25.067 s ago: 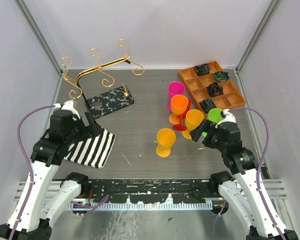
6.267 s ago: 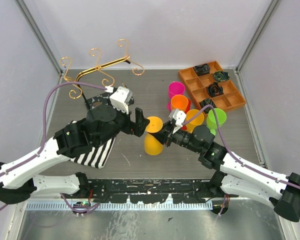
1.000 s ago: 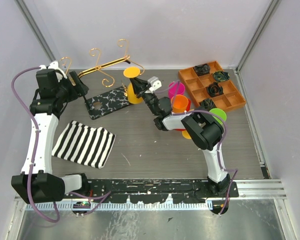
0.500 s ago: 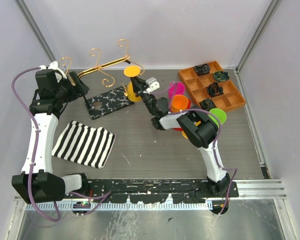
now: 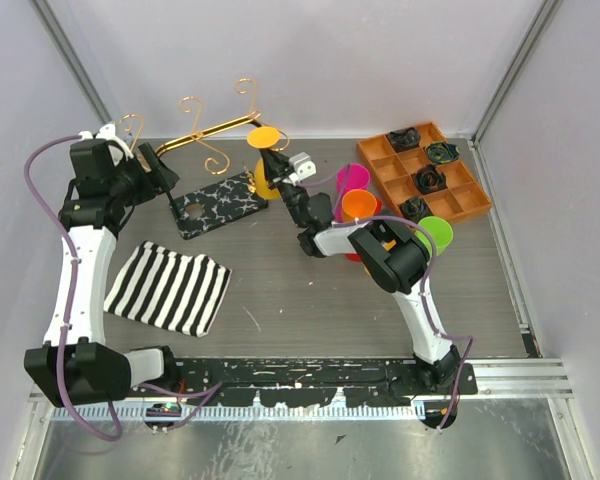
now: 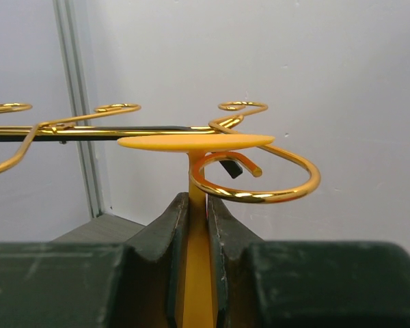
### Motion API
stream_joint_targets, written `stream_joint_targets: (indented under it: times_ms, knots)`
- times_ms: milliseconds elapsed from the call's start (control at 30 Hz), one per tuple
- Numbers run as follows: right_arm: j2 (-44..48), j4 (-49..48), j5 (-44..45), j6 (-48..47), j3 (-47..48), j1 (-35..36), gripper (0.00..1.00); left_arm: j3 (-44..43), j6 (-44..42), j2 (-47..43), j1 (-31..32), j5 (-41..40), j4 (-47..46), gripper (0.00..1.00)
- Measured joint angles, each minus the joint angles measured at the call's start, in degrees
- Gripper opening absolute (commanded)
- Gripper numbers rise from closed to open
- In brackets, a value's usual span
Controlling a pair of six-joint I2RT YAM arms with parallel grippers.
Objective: Place the wine glass upside down on the wine glass rack
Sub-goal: Turn the wine glass upside down at the wine rack.
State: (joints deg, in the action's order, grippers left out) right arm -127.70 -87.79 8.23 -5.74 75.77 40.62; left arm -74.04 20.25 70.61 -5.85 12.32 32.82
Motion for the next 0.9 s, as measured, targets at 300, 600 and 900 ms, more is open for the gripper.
stream_joint_targets:
  times_ms: [300,600,900]
  knots:
    - [-0.50,0.00,3.69,-1.51,0.44,0.02,0.00,0.24,0.50,0.33,-0.52,1.14,-0.48,0.80]
    - [-0.57,-0.37,8.59,-2.97,0.96,-1.46,0.00,0.26,0.85,0.33,-0.81,2.01,-0.79,0.80]
    - [-0.52,-0.63,10.08,-3.82,0.24,-1.55,0.01,0.28,0.98,0.42,-1.49,2.40,-0.81,0.80]
